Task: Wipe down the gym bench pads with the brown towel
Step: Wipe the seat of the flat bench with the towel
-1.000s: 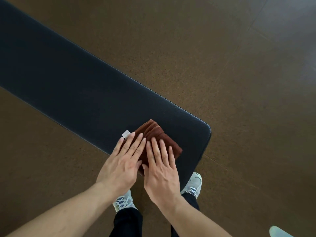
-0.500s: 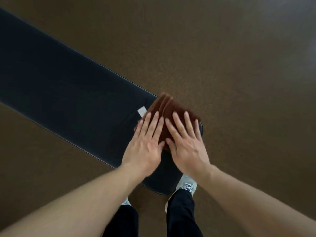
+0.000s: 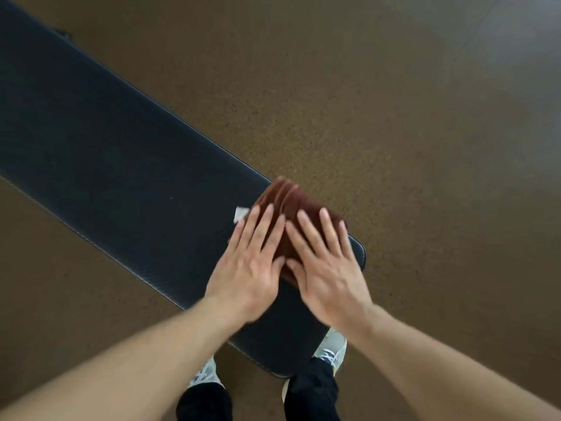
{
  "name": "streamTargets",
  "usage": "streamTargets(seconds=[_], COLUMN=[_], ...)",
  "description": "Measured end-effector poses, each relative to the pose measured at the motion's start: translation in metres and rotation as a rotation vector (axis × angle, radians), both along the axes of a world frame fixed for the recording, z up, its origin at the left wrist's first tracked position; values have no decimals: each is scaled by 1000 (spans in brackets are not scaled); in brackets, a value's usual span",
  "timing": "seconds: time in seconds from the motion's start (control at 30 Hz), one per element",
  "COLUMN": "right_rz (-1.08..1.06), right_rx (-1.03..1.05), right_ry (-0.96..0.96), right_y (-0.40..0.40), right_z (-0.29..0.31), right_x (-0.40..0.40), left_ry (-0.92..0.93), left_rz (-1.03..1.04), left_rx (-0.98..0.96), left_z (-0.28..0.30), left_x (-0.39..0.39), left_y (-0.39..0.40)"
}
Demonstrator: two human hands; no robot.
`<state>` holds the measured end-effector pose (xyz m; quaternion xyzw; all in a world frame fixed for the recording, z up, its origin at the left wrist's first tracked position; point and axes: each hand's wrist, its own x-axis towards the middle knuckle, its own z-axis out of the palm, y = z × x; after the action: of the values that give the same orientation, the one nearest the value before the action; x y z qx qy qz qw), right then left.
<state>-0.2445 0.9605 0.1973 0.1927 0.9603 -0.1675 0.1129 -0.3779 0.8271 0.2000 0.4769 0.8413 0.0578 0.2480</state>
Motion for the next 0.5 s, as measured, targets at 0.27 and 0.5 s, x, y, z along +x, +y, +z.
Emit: streamTargets(seconds=[0.27,0.5], right_rz=[-75,16], right_rx=[-27,-31], right_ry=[-52,-87], right_y=[1,-150], right_z=[-5,11], right_x=[-23,0], left_ry=[18,-38], left_rz=[-113,-64], left_rx=[6,-121], left_z=[-1,10], left_x=[-31,0], left_y=[8,-150])
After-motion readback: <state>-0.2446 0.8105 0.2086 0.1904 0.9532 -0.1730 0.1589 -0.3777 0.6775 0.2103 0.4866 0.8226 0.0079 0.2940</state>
